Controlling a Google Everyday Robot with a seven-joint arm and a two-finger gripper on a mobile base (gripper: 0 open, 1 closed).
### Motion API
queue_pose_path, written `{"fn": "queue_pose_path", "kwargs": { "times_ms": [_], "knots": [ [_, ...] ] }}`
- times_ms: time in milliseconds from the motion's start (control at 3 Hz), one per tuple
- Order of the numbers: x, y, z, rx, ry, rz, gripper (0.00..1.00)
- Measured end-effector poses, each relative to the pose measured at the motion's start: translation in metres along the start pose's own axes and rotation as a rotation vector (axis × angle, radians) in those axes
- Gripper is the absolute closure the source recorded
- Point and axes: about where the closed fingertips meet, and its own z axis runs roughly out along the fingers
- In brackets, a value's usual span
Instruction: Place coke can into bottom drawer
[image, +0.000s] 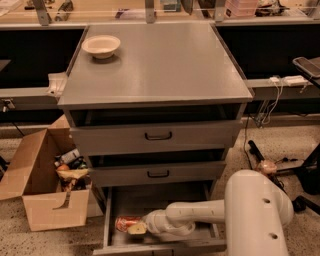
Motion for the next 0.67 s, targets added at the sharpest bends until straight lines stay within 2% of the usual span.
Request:
{"fn": "queue_pose_path", "kwargs": {
  "times_ms": [333,667],
  "knots": [
    [0.001,-0.014,0.018,0.035,0.011,0.016,0.81],
    [0.002,-0.027,0.025,0.059,0.008,0.028,0.5]
  ]
}}
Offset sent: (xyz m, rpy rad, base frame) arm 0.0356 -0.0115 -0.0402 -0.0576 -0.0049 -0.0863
